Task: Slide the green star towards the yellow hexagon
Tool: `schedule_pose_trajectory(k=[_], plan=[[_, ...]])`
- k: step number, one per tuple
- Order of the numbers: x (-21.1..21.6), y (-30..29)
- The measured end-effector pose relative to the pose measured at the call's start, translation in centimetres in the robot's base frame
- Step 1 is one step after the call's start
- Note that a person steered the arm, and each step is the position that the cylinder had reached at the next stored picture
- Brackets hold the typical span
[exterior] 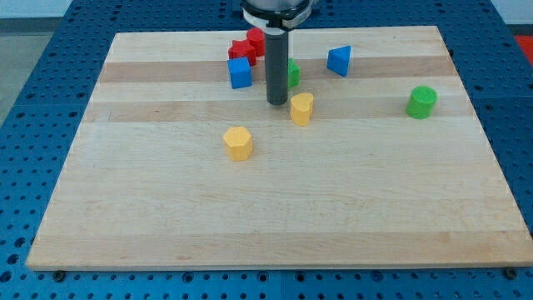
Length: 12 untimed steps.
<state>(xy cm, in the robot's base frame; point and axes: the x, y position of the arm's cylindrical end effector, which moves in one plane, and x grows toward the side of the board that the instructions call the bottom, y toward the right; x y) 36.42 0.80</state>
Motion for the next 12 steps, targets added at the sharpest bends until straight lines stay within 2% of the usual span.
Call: schedule_pose_trajectory(k=[2,4,6,8,12], plan=[[-1.8,5.3],[-6.3,5.6],[-7.2,3.5],[-5.9,0.2],[-0.1,-1.9]])
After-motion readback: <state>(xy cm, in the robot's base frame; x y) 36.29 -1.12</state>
